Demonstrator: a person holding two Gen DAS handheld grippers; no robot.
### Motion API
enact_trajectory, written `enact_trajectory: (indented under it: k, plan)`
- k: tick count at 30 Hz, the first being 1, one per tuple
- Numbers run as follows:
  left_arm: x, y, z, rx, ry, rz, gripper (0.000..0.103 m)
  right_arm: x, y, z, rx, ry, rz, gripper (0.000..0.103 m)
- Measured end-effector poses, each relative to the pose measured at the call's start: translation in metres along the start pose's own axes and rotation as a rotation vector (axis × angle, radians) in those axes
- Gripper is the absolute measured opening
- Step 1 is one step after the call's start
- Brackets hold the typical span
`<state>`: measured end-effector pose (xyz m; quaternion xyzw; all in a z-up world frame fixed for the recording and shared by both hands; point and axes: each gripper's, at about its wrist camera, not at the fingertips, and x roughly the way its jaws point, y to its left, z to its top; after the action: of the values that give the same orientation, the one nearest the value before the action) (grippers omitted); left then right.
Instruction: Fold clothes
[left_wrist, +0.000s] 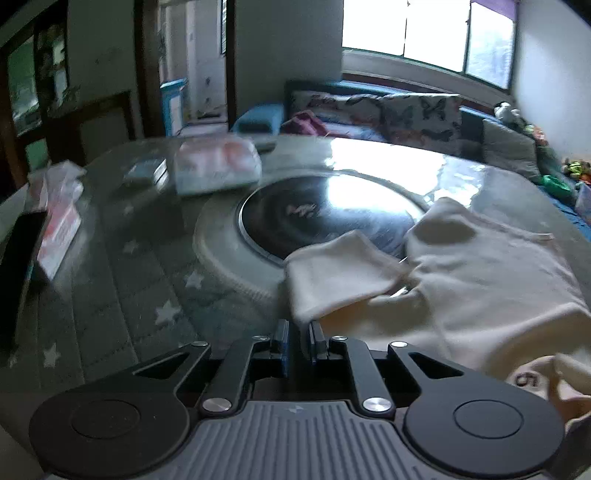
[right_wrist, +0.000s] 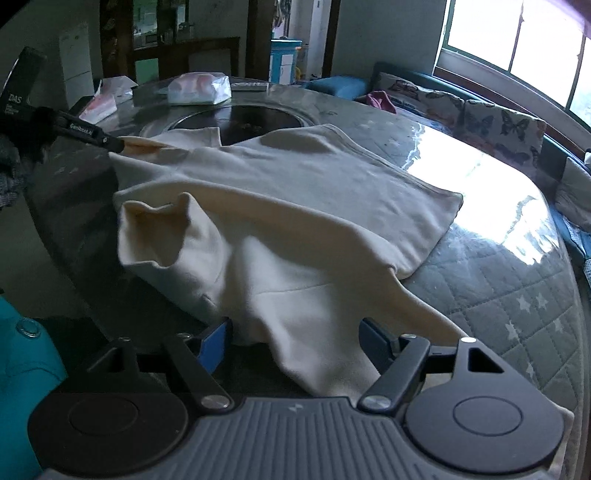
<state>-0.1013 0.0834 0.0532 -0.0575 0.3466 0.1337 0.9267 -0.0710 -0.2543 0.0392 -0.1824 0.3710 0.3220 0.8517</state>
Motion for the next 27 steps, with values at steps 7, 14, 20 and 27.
enact_trajectory:
  k: [7, 14, 20, 27]
  plan:
    - [-0.03, -0.021, 0.012, 0.074, -0.082, -0.171, 0.014, -0.012, 0.0, 0.016, 0.021, -0.049, 0.066, 0.07]
    - [-0.038, -0.084, -0.008, 0.306, -0.049, -0.464, 0.033, -0.008, 0.017, 0.031, -0.012, -0.077, 0.152, 0.055]
    - [-0.023, -0.119, -0.028, 0.448, -0.004, -0.502, 0.03, -0.007, 0.024, 0.041, -0.029, -0.093, 0.184, 0.049]
    - [-0.018, -0.116, -0.034, 0.475, -0.016, -0.509, 0.005, 0.004, 0.037, 0.045, -0.072, -0.072, 0.196, 0.044]
